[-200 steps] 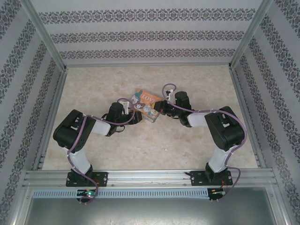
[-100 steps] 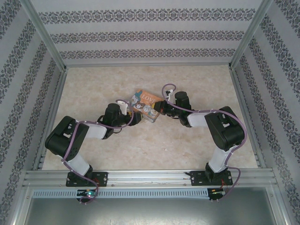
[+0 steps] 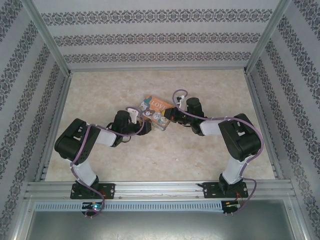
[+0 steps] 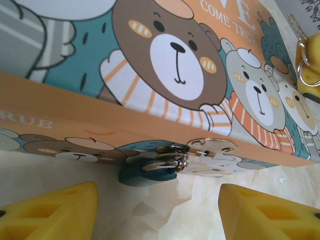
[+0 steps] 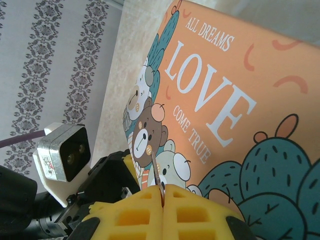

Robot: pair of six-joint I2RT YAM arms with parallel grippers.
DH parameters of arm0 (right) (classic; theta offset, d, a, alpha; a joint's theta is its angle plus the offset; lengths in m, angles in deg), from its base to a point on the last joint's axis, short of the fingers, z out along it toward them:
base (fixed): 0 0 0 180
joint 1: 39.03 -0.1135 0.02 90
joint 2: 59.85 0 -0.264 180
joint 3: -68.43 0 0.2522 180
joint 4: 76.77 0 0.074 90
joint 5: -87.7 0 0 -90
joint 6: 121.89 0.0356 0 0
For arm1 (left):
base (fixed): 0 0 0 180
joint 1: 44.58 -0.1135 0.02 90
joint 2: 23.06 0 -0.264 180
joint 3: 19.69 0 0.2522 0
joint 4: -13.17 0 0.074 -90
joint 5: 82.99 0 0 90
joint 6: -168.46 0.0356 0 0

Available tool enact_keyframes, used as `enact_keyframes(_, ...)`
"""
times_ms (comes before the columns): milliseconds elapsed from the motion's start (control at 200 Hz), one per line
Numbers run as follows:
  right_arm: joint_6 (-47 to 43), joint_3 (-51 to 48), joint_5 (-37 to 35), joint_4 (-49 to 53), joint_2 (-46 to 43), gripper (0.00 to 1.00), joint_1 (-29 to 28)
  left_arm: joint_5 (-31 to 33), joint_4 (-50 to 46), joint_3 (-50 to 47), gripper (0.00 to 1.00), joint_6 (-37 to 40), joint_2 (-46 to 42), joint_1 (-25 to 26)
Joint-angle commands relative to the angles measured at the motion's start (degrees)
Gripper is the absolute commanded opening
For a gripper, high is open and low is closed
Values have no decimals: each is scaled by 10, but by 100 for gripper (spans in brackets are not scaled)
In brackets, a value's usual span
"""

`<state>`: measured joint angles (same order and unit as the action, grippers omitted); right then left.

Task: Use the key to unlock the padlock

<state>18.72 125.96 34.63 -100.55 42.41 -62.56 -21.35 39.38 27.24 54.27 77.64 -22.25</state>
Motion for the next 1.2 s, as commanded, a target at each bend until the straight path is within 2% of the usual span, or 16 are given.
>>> enact_keyframes(0,-15,-8,-17,65,6,0,-6,-18,31,13,64,10,12,-13)
enact_keyframes(819,-19,-2,-17,70,5,0,-6,-101,42,49,52,-3,61,-27)
enact_keyframes(1199,-22,-7,-18,69,1,0,-6,-100,37,44,47,-18,57,-27)
